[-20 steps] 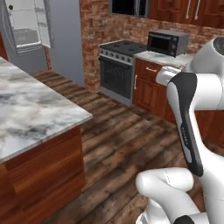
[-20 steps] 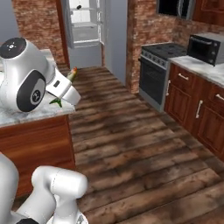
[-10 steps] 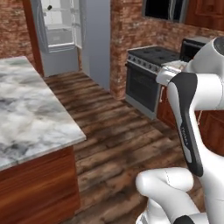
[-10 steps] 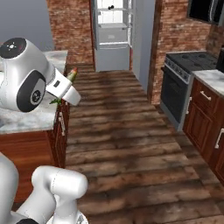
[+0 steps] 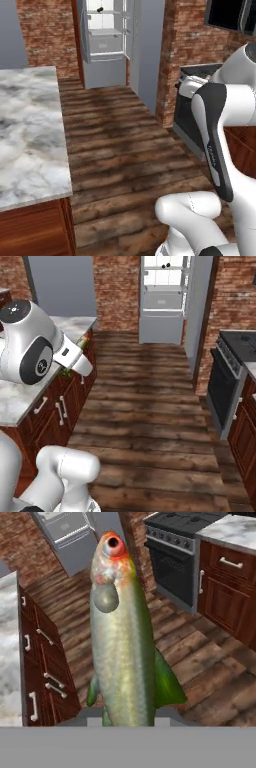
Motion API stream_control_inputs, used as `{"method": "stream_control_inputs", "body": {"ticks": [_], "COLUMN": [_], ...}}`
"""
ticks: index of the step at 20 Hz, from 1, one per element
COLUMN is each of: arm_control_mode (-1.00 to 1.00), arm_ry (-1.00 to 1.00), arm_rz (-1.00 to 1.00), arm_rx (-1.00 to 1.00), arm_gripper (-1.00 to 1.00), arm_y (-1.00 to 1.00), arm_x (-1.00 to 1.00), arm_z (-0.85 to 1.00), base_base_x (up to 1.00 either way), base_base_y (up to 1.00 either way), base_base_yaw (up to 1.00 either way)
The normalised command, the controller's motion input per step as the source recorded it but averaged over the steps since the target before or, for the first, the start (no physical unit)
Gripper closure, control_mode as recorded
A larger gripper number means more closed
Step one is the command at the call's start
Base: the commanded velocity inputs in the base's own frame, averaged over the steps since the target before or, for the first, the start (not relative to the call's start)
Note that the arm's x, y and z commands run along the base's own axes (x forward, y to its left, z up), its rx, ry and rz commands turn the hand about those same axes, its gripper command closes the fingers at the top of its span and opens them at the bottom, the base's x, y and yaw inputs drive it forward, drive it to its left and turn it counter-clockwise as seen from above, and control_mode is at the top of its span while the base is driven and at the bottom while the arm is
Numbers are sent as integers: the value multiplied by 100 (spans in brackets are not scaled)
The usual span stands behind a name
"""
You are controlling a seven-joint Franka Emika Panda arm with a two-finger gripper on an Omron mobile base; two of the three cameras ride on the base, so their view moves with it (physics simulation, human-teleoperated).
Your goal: Transport the fish and lime to the fridge. Place the fish on the rack containing meat and place the lime on the rack containing the vegetable, ensuring meats and vegetables are on different racks.
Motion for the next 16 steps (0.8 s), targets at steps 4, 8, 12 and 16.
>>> {"method": "stream_control_inputs", "body": {"ticks": [4, 8, 12, 16], "arm_control_mode": [100, 100, 100, 100], "arm_ry": [0, 0, 0, 0], "arm_rz": [0, 0, 0, 0], "arm_rx": [0, 0, 0, 0], "arm_gripper": [100, 100, 100, 100], "arm_y": [0, 0, 0, 0], "arm_x": [0, 0, 0, 0], "arm_z": [0, 0, 0, 0], "base_base_x": [100, 100, 100, 100], "base_base_y": [-80, -97, -97, -14], "base_base_yaw": [32, 15, 9, 2]}}
